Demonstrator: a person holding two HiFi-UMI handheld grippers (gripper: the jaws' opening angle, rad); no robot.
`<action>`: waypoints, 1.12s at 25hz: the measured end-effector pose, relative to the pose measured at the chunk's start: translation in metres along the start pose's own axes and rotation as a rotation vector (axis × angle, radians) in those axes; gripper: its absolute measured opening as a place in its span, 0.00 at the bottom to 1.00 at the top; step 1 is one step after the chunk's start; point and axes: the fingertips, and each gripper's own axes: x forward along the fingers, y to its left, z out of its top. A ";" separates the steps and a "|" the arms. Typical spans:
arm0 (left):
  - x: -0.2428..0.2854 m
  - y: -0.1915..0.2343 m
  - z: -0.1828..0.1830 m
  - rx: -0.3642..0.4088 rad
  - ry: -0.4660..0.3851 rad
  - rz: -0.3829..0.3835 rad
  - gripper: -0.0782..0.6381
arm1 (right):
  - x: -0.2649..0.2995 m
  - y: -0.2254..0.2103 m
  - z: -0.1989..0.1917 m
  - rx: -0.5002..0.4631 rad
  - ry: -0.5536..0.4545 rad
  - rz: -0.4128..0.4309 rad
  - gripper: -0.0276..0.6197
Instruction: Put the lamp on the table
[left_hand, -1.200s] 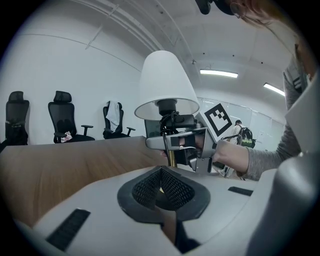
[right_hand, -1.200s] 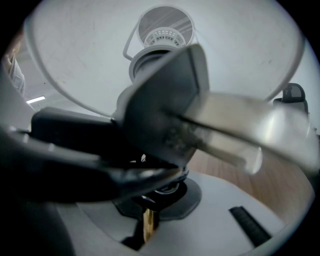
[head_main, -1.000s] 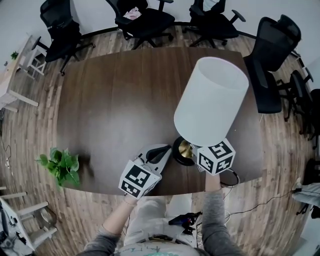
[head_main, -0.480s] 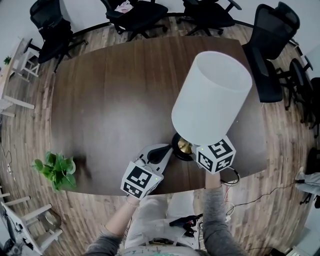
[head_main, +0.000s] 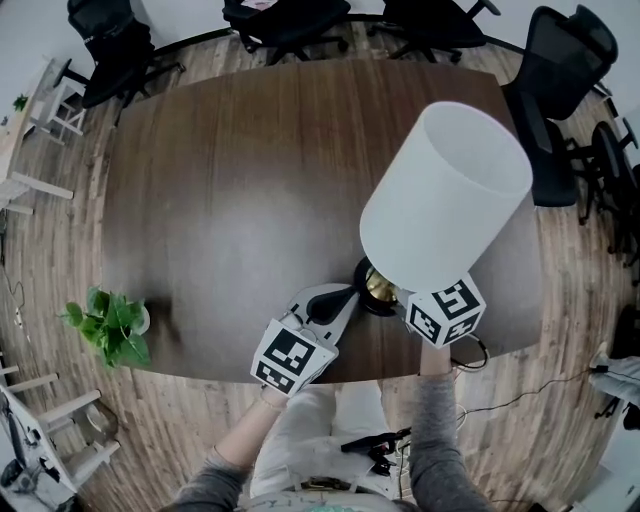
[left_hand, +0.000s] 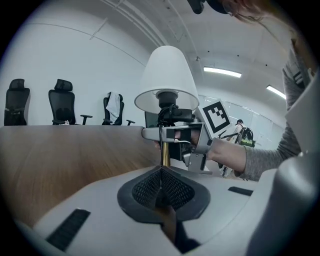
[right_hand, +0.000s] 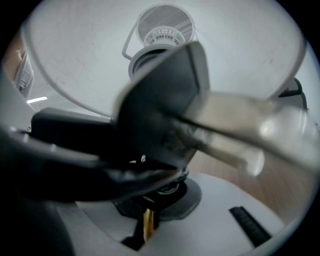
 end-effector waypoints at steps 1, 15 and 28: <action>0.001 0.000 -0.001 0.000 -0.003 0.002 0.13 | -0.001 0.001 0.000 -0.006 -0.006 0.007 0.07; 0.004 -0.011 -0.016 -0.040 -0.086 0.063 0.13 | -0.008 0.027 0.007 -0.040 -0.076 0.137 0.07; 0.009 -0.047 -0.034 0.024 -0.119 0.060 0.13 | -0.024 0.040 -0.001 -0.112 -0.148 0.152 0.07</action>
